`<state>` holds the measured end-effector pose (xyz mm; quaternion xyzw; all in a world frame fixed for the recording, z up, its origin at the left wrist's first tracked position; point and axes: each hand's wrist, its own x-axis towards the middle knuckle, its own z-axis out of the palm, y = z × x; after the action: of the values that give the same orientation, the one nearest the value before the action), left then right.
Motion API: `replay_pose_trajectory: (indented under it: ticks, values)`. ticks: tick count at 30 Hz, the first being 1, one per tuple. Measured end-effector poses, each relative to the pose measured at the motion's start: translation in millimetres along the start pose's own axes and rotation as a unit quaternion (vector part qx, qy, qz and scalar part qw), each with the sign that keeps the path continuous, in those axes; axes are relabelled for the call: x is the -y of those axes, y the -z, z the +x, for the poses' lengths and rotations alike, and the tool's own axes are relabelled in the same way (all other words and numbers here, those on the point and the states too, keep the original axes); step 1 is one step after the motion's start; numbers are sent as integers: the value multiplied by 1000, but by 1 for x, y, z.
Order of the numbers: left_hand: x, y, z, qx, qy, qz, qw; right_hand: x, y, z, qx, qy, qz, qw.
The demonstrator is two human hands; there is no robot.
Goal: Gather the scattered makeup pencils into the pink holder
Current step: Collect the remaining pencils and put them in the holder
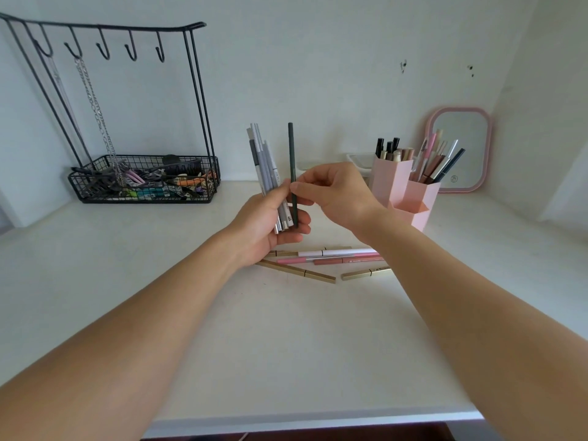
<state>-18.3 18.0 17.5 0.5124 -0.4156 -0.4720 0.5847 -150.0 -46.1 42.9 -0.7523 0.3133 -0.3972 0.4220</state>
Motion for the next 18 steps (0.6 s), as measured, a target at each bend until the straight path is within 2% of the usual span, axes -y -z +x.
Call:
replay_pose_trajectory:
  ticks: [3, 8, 12, 14, 15, 18]
  values:
    - [1, -3, 1, 2, -1, -15, 1000, -1, 3, 1, 19, -39, -6, 999]
    - [1, 2, 3, 24, 5, -10, 1000, -5, 4, 2, 28, -51, 16, 998]
    - [1, 8, 7, 12, -4, -11, 1000, -5, 9, 5, 34, -51, -35, 998]
    - [-1, 12, 9, -16, -19, 2, 1000, -4, 16, 5, 44, -49, -109, 992]
    - [-2, 14, 10, -33, -22, 8, 999, -2, 21, 5, 74, -46, -155, 984]
    - [-4, 21, 13, -89, -8, 7, 996, 4, 28, -3, 247, -74, -248, 934]
